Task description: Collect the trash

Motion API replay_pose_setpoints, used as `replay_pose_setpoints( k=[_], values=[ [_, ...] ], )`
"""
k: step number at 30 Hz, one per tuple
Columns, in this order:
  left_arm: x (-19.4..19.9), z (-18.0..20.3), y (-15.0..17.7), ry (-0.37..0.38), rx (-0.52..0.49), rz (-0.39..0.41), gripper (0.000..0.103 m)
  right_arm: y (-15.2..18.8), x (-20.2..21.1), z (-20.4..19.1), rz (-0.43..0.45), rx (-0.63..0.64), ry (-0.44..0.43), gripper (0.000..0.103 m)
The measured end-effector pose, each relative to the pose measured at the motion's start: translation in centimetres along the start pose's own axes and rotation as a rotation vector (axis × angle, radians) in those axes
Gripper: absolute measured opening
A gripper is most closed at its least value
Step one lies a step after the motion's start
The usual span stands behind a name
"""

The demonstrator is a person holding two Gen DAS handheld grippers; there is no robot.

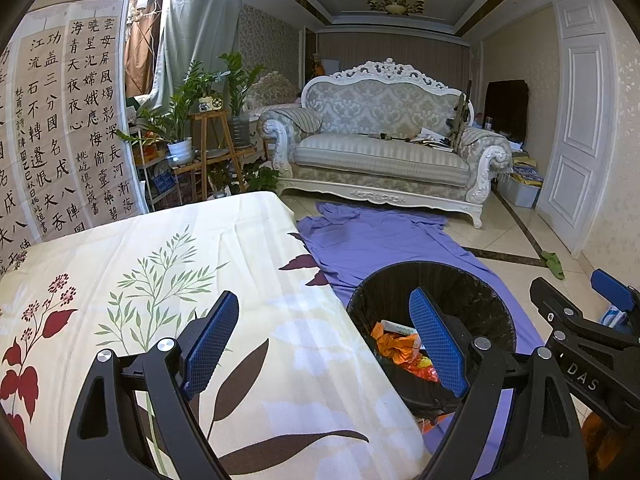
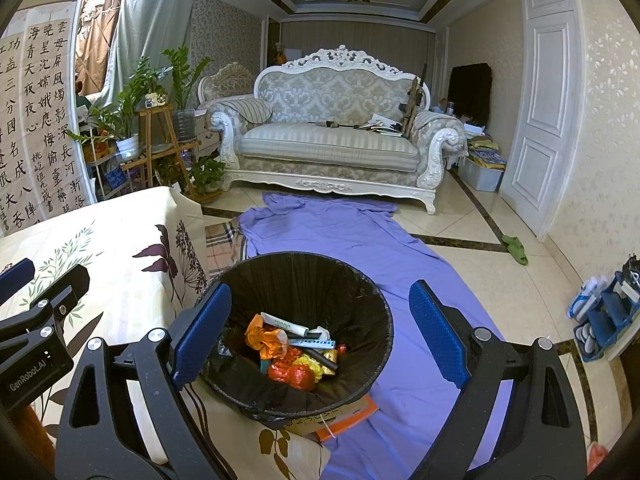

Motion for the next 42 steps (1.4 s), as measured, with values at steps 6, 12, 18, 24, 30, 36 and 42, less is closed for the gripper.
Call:
replay_pose_setpoints(
  k=[6, 12, 18, 24, 30, 36, 42],
  values=[
    [0.0, 0.01, -0.01, 0.0, -0.001, 0.0, 0.084, 0.0, 0.01, 0.01, 0.001, 0.001, 0.0, 0.088],
    [0.01, -0.03, -0.01, 0.0, 0.001, 0.0, 0.084, 0.0, 0.0, -0.06, 0.0, 0.0, 0.0, 0.088],
    [0.15, -0.02, 0.05, 0.003, -0.01, 0.005, 0.085, 0.0, 0.0, -0.05, 0.0, 0.0, -0.001, 0.088],
    [0.49, 0.12, -0.27, 0.004, -0.005, 0.027, 0.085, -0.01, 0.0, -0.07, 0.0, 0.001, 0.0, 0.088],
    [0.51, 0.07, -0.38, 0.003, -0.006, 0.037, 0.085, -0.04, 0.02, -0.12, -0.001, 0.001, -0.001, 0.088],
    [0.46, 0.01, -0.36, 0.006, -0.001, 0.032, 0.085, -0.05, 0.06, -0.14, -0.002, 0.001, -0.001, 0.088],
    [0.11, -0.35, -0.26, 0.0, 0.001, 0.032, 0.085, -0.03, -0.13, -0.47, -0.002, 0.005, -0.007, 0.088]
  ],
)
Point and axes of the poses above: each gripper's, at about its wrist camera, not at the fingertips, and x roughly against the way its jaws point, z to its right, y to its underside, the point moved 7 cm from there along -x, roughly the way its jaws point, and after that the axes turned 12 degrees about x, right-handed, at the moved point
